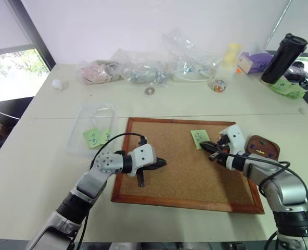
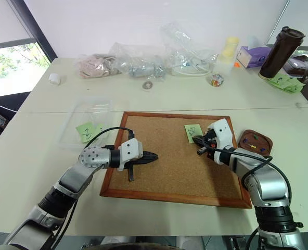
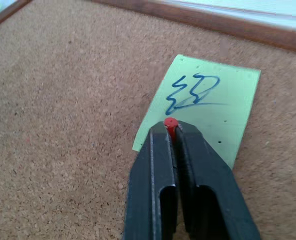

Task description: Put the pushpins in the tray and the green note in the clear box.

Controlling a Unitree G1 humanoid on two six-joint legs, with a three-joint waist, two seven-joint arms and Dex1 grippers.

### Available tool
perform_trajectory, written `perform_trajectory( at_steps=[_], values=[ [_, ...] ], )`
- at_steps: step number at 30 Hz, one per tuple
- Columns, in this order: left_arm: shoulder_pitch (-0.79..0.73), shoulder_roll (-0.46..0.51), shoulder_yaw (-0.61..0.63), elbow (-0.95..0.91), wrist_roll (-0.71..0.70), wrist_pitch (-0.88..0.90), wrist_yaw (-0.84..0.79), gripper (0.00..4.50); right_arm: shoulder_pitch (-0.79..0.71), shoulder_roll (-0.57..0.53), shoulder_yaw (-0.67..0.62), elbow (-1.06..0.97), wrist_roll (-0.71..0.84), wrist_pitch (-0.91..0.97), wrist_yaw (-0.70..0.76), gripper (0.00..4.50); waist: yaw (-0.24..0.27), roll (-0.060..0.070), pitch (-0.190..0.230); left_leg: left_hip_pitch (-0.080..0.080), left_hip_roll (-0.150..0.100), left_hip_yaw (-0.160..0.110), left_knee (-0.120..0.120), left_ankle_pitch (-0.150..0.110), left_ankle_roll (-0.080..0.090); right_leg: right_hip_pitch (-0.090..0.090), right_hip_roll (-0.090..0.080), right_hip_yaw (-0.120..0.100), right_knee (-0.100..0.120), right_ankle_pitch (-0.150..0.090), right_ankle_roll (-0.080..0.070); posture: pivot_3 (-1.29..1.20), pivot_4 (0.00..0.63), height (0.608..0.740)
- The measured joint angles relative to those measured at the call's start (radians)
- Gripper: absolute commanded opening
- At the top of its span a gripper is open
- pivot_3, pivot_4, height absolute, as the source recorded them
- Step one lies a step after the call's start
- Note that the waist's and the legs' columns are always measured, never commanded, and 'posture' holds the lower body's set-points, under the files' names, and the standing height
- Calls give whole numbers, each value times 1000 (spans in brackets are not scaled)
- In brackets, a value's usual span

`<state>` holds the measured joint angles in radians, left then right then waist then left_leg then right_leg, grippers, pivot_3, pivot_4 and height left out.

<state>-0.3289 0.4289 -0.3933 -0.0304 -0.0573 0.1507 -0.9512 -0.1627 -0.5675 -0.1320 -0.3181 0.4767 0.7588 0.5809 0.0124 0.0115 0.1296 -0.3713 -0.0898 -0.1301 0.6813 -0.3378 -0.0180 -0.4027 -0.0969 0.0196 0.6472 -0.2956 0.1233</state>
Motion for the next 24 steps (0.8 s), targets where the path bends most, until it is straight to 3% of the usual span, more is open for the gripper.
perform_trajectory(
  at_steps=[12, 19, 22, 24],
  values=[
    [-2, -3, 8, 6, -6, 4, -2, 0, -10, -76, -52, -200, 116, 91, 14, 26, 1, -1, 0, 0, 0, -2, 0, 0, 0, 1, 0, 0, 0, 0, 0, 0, 150, 740],
    [-1, 37, 114, -33, -187, 238, -50, 0, 5, -133, -49, -250, 137, 109, 39, 26, -13, -4, 3, 0, 0, -5, -1, 0, 0, -4, 2, 1, 2, 0, 0, 0, 150, 740],
    [-48, 41, 194, -29, -264, 346, -46, 961, 11, -160, -46, -258, 137, 109, 56, 0, -16, -5, 7, -2, -1, -6, -1, 1, -1, -5, 3, 1, 2, 0, 0, 0, 150, 740],
    [-124, 28, 232, -32, -309, 388, -39, 1922, 12, -178, -36, -279, 137, 107, 75, 0, -4, -8, 9, -2, -1, -6, 1, 1, -1, -5, 2, 1, 2, 0, 0, 0, 150, 740]
  ],
)
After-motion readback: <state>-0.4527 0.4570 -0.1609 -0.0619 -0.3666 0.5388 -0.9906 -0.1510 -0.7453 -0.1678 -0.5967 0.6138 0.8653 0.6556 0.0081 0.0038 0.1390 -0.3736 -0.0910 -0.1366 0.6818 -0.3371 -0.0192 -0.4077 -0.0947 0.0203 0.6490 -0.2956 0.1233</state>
